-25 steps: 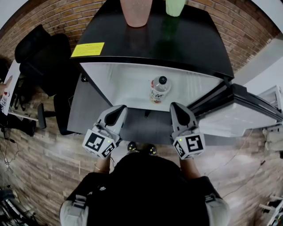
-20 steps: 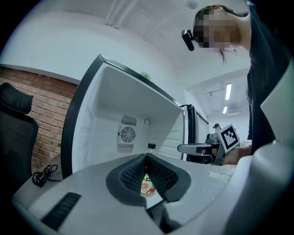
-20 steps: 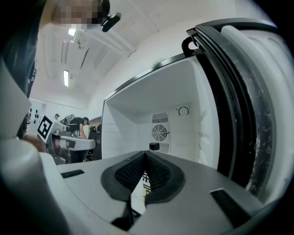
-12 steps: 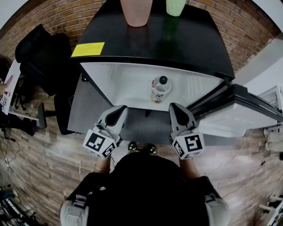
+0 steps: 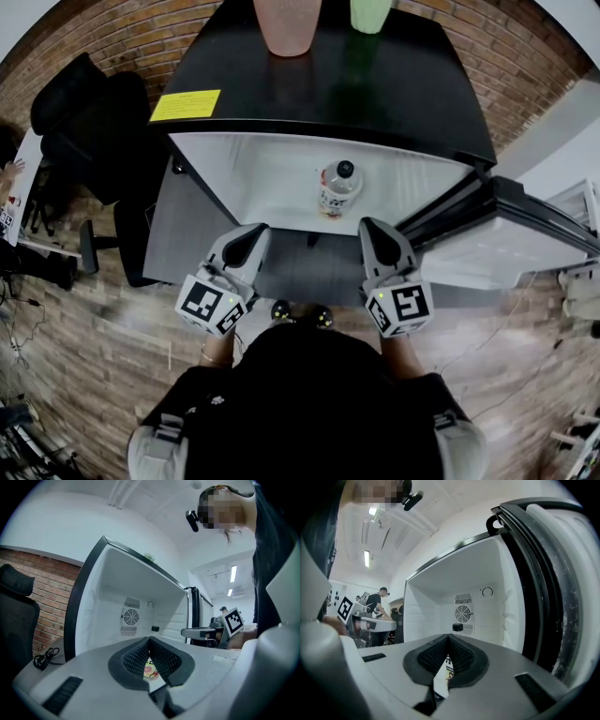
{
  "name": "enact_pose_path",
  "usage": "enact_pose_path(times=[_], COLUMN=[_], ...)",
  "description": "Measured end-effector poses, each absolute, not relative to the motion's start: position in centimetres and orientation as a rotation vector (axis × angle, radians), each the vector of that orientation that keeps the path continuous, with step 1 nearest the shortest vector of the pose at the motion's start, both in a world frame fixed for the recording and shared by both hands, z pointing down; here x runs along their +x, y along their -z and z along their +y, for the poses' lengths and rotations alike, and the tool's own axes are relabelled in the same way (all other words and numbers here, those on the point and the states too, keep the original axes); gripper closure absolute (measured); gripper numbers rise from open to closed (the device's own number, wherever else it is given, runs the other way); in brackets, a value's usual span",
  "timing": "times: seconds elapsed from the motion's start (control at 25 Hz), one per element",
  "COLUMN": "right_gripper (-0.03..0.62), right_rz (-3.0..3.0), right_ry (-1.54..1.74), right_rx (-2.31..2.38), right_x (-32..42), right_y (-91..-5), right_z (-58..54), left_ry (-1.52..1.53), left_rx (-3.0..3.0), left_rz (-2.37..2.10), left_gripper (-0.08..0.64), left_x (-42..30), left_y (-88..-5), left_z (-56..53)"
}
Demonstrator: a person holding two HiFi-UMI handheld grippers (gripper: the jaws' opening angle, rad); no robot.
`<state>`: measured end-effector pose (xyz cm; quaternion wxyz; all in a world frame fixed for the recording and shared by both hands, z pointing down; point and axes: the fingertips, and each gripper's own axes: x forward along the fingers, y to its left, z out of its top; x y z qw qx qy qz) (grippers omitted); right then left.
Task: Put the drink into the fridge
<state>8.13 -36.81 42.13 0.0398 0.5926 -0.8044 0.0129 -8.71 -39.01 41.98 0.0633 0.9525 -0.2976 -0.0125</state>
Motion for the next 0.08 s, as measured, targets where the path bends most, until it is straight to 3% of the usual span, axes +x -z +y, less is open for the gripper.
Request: enact_pose_path(times=[0.08], right_gripper=[0.595], right_rz=[-2.465], right_ry=[-0.033], right_rx=[1.817], right_x=[8.15], right_y=[-42.06], right_z=[-36.81], left_ry=[0.038], left_rx=[2.877], left_rz=[-0.899], left_gripper=[0.557], left_x=[-8.70], left_y=[-42.00], left_z=[-38.99])
